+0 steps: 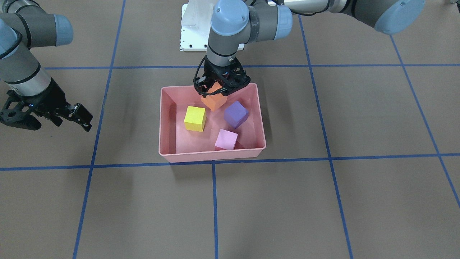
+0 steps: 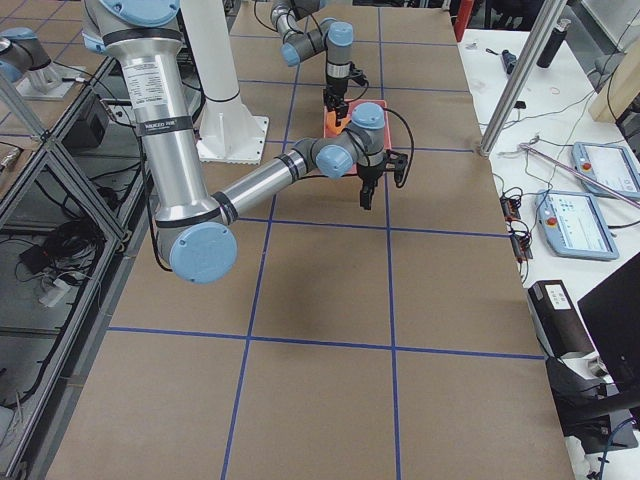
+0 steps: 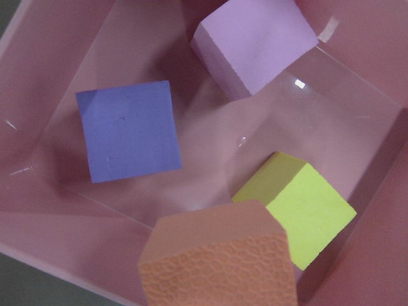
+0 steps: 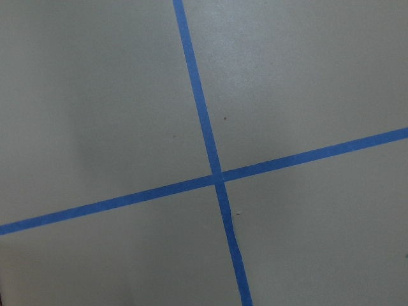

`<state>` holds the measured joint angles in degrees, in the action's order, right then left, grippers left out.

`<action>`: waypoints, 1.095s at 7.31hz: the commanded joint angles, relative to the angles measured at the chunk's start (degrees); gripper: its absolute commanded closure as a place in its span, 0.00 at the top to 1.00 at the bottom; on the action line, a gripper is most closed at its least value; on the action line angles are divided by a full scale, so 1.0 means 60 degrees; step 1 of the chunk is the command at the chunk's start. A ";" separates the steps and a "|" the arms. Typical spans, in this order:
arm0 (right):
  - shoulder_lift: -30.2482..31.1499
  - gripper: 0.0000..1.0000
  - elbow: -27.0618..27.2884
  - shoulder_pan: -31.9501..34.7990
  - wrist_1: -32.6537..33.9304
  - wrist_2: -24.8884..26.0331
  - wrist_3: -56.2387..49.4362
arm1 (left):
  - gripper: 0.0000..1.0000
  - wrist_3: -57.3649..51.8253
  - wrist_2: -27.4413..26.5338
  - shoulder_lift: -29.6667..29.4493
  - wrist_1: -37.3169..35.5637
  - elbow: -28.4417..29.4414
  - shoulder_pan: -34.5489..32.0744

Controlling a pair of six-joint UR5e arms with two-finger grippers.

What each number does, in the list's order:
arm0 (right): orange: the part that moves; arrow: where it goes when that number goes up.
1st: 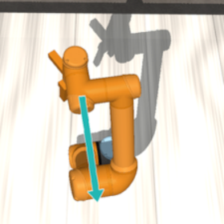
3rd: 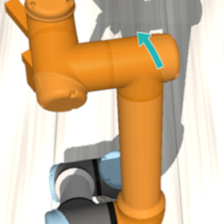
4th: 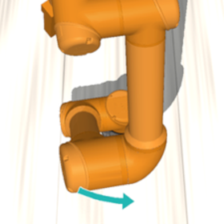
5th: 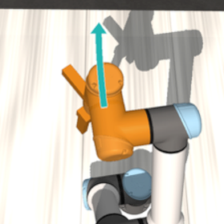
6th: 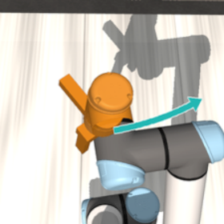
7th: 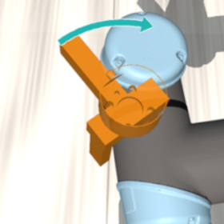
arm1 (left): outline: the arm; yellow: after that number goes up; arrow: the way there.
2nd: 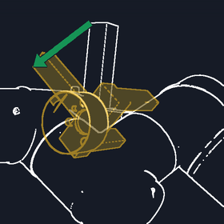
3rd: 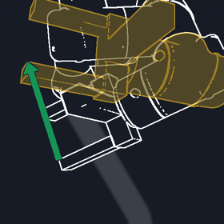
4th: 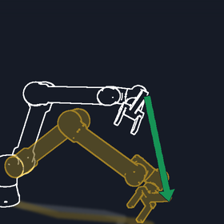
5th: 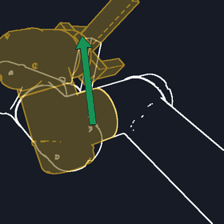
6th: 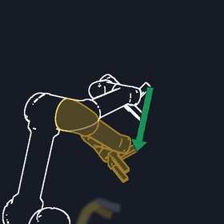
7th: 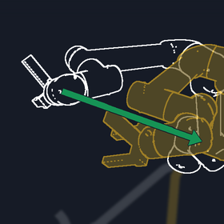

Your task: Place blocks into pink bin with both arms

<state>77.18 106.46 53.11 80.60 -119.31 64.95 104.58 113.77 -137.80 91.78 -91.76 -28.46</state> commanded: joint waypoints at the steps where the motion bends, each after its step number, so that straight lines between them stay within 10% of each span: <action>1: 0.0013 1.00 -0.0003 0.0010 0.0000 -0.0081 0.0000 | 1.00 -0.0027 -0.0036 -0.0003 0.0113 0.0103 -0.0002; 4: 0.0217 1.00 0.0011 0.0359 0.0000 -0.0285 -0.0479 | 1.00 -0.0361 0.0094 0.0244 -0.0105 -0.1062 -0.0788; 8: 0.1768 1.00 -0.0076 0.2277 0.0014 -0.1368 -0.4603 | 1.00 -0.6905 0.0124 0.5946 -0.0151 -0.4623 -0.2747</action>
<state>84.93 106.28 63.39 80.61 -125.86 45.18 77.28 114.26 -112.59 90.58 -114.08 -39.51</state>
